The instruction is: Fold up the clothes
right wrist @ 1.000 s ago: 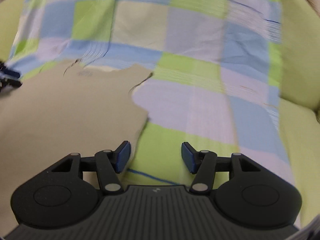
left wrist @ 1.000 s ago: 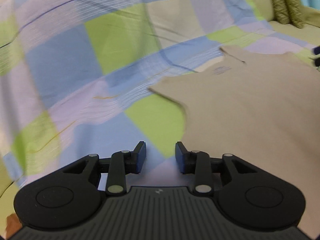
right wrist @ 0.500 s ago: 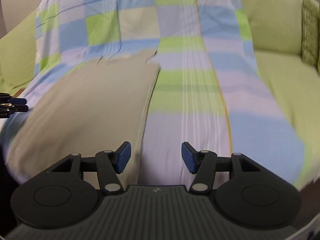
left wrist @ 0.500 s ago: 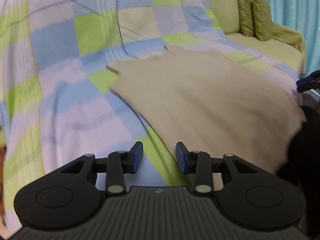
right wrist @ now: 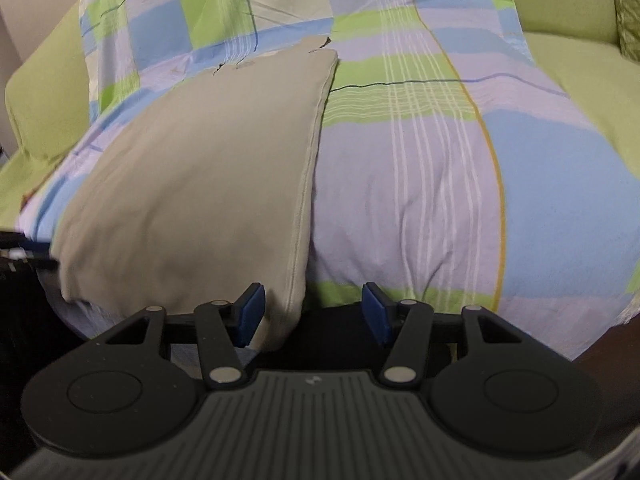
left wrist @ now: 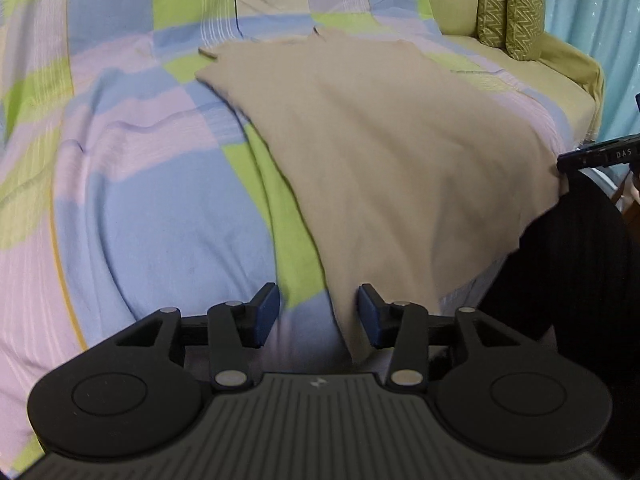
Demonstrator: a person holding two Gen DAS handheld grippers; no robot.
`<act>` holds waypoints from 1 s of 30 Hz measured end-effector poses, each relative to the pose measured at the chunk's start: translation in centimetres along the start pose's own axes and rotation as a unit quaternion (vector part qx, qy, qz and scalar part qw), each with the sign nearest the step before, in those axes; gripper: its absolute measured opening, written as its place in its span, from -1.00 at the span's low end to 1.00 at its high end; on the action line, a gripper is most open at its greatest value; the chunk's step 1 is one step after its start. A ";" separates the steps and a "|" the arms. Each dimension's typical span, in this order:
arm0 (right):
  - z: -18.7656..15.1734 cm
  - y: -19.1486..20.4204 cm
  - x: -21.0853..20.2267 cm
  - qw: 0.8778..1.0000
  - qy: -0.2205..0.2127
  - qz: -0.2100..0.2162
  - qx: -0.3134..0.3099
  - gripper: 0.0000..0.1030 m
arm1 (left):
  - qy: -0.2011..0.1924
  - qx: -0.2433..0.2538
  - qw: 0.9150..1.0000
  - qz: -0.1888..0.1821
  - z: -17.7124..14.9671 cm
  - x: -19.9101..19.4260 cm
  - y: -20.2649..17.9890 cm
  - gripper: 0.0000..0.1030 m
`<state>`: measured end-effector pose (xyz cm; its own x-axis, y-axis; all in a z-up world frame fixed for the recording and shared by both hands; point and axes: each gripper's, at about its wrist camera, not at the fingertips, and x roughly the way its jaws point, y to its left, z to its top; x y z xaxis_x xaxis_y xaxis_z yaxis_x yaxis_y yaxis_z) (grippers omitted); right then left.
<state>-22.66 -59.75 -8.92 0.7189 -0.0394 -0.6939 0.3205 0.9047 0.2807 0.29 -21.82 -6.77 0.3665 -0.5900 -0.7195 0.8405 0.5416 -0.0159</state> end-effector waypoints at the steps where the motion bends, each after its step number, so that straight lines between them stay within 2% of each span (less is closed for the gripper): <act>1: 0.0 0.1 -0.1 1.000 0.001 0.001 -0.002 -0.13 | -0.013 0.001 1.000 0.006 0.1 -0.5 -0.1 -0.05; 4: 0.1 0.5 -0.1 1.000 0.003 0.004 0.000 -0.14 | -0.012 -0.019 0.999 -0.040 0.3 -1.0 0.2 -0.05; 8: 0.1 0.5 0.4 1.000 0.008 0.016 0.011 -0.14 | 0.056 -0.012 0.997 -0.060 -0.7 1.7 -0.4 -0.06; 9: 0.1 0.6 0.6 1.000 0.011 0.019 0.011 -0.14 | 0.062 -0.017 0.996 -0.064 -0.9 2.2 -0.5 -0.08; 10: 0.1 0.7 0.8 1.000 0.014 0.023 0.010 -0.23 | 0.064 -0.021 0.995 -0.068 -1.0 2.5 -0.6 -0.17; 11: 0.1 0.9 1.1 0.999 0.020 0.027 0.010 -0.37 | 0.067 -0.034 0.994 -0.081 -1.1 2.7 -0.4 -0.82; 12: 0.2 0.9 1.4 0.999 0.029 0.032 0.011 -0.75 | 0.070 -0.050 0.991 -0.099 -1.2 2.8 0.0 -1.00; 13: 0.2 1.0 1.6 0.999 0.036 0.030 0.014 -0.89 | 0.070 -0.064 0.989 -0.114 -1.1 2.7 0.4 -1.00; 14: 0.3 0.7 1.6 0.998 0.048 0.034 0.030 -0.89 | 0.062 -0.083 0.986 -0.134 -0.8 2.1 1.0 -1.00; 16: 0.7 0.0 0.9 0.994 0.052 0.067 0.069 -0.90 | 0.036 -0.129 0.978 -0.159 0.4 1.1 2.9 -1.00; 18: 2.1 -1.1 -0.4 0.984 0.039 0.121 0.123 -0.90 | 0.006 -0.172 0.970 -0.175 1.9 0.5 5.0 -1.00; 21: 5.1 -2.8 -1.1 0.970 -0.001 0.167 0.174 -0.90 | -0.030 -0.209 0.960 -0.184 4.1 1.5 7.7 -1.00; 23: 6.7 -3.6 -0.3 0.966 -0.013 0.177 0.190 -0.90 | -0.035 -0.215 0.959 -0.179 5.3 3.1 8.6 -1.00; 25: 8.5 -4.7 1.1 0.961 -0.022 0.185 0.206 -0.90 | -0.023 -0.215 0.961 -0.171 6.2 5.4 8.9 -1.00; 27: 9.6 -5.1 3.9 0.966 -0.003 0.162 0.200 -0.89 | -0.009 -0.210 0.964 -0.164 6.6 7.1 9.0 -1.00; 30: 9.9 -5.3 6.6 0.968 0.028 0.149 0.198 -0.84 | 0.002 -0.214 0.964 -0.158 6.7 8.5 8.9 -1.00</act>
<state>-13.50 -69.00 -8.45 0.7851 0.2308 -0.5747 0.3238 0.6380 0.6986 13.55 -26.04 -8.41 0.1162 -0.7641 -0.6345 0.6682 0.5328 -0.5192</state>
